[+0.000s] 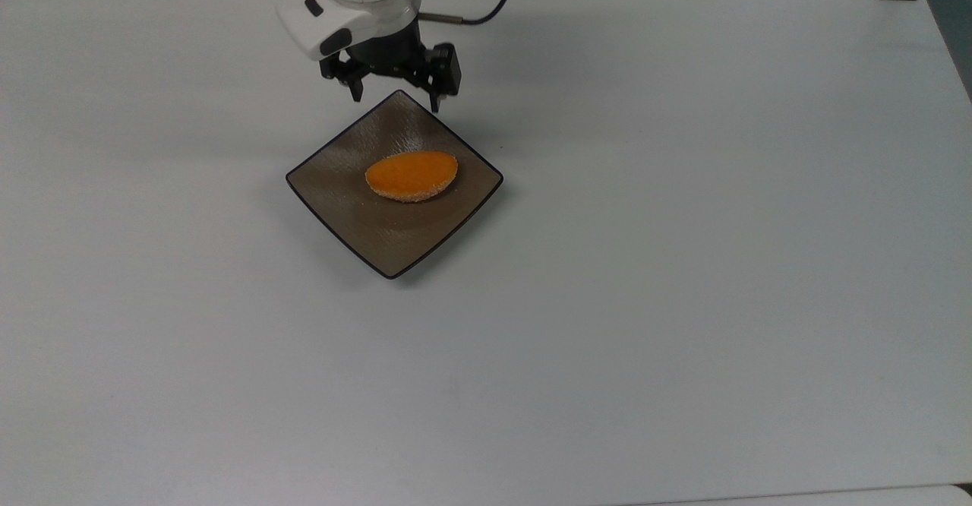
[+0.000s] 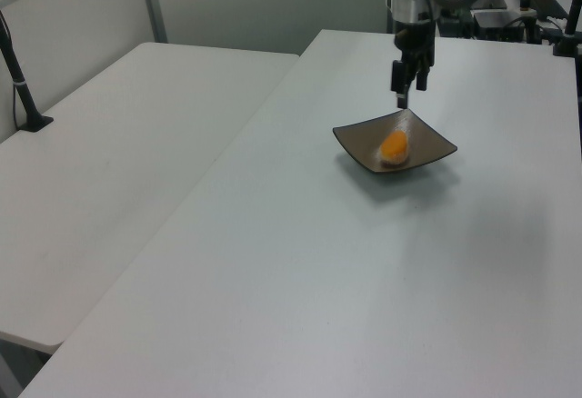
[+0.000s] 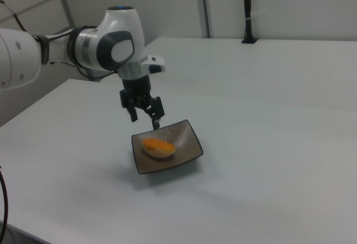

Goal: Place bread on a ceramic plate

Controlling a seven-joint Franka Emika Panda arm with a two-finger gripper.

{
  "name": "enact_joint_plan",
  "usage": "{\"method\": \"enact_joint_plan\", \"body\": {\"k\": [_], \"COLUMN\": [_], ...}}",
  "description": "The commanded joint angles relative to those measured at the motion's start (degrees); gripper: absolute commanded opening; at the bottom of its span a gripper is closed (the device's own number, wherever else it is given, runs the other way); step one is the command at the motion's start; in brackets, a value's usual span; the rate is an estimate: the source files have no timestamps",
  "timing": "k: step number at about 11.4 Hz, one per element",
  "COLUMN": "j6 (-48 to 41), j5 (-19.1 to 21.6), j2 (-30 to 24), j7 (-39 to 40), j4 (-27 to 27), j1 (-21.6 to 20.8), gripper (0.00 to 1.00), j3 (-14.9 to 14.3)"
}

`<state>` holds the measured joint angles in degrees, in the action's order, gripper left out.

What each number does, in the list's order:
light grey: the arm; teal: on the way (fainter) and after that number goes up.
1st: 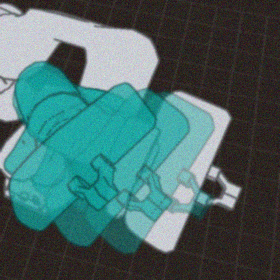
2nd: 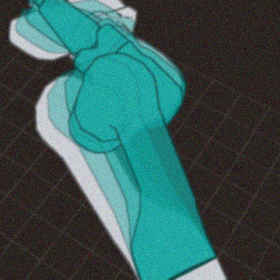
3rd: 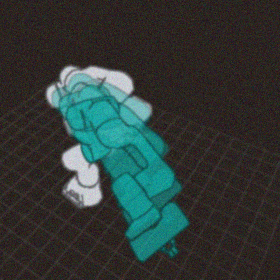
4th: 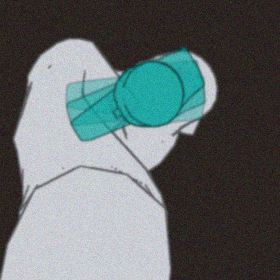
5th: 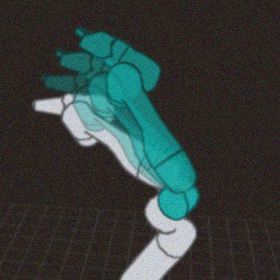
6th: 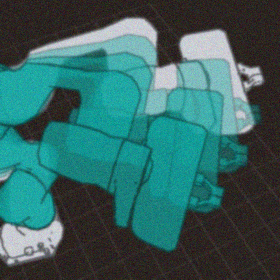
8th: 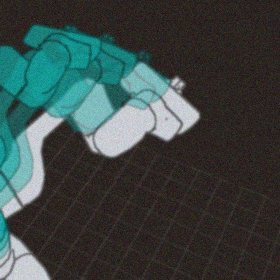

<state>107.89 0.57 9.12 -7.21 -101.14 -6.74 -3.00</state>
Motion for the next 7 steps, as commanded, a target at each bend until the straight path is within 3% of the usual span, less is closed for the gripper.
{"method": "enact_joint_plan", "body": {"k": [1,7], "j6": [-6.2,-10.6], "j5": [-2.0,-0.7], "j2": [-4.6,-9.3], "j7": [7.3,7.3], "j4": [-0.6,0.4], "j1": [-1.4,-3.6], "gripper": [1.00,1.00], "j3": [-0.3,1.1]}}
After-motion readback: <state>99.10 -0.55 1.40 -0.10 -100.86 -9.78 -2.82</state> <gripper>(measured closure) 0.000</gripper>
